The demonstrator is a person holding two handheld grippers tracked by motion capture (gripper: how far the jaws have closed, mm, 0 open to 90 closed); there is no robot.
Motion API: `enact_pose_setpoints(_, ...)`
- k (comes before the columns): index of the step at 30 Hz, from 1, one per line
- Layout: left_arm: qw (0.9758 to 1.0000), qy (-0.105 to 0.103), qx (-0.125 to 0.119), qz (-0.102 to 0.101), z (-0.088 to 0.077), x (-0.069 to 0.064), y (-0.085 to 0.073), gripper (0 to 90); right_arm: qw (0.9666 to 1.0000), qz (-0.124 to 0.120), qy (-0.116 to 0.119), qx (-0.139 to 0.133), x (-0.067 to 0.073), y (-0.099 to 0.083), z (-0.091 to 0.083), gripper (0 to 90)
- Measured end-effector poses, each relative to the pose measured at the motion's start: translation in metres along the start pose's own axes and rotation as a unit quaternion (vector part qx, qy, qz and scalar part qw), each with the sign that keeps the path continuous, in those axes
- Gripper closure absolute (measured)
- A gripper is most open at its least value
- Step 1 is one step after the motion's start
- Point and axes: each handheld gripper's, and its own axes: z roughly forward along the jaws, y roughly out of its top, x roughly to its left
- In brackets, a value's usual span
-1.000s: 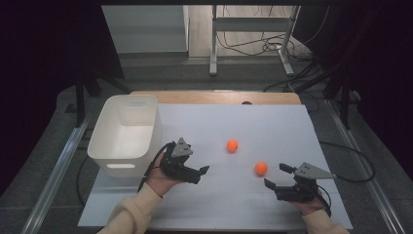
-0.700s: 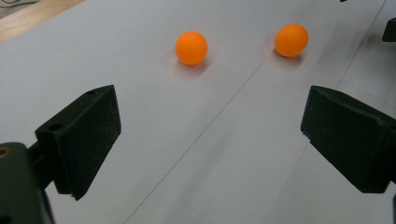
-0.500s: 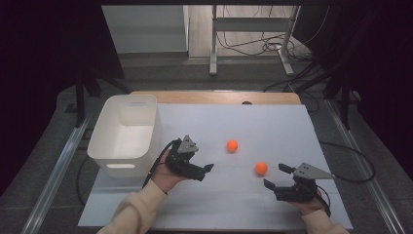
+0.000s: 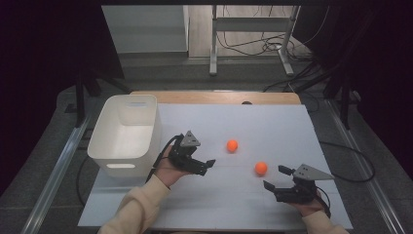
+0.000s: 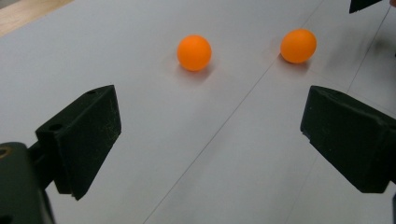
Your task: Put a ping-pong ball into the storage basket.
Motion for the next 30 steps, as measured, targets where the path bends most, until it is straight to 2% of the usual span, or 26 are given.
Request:
enact_pose_setpoints(5,1.0000,0.003,0.007,0.005,0.002,-0.001,0.000,6.0,1.0000,-0.001,-0.001,-0.002,0.000,0.001,0.000,14.8)
enact_pose_setpoints(14,1.0000,-0.001,0.008,0.000,0.009,-0.001,0.003,6.1,1.0000,-0.002,0.002,0.001,-0.001,0.001,0.002,14.9)
enact_pose_setpoints(24,0.9998,-0.012,0.011,0.011,0.020,-0.003,0.014,6.2,1.0000,-0.002,-0.002,-0.001,0.000,0.001,0.001,15.0)
enact_pose_setpoints(30,0.9998,-0.013,0.009,0.015,0.021,-0.005,0.019,6.2,1.0000,-0.003,-0.004,0.000,0.001,0.001,0.001,15.0)
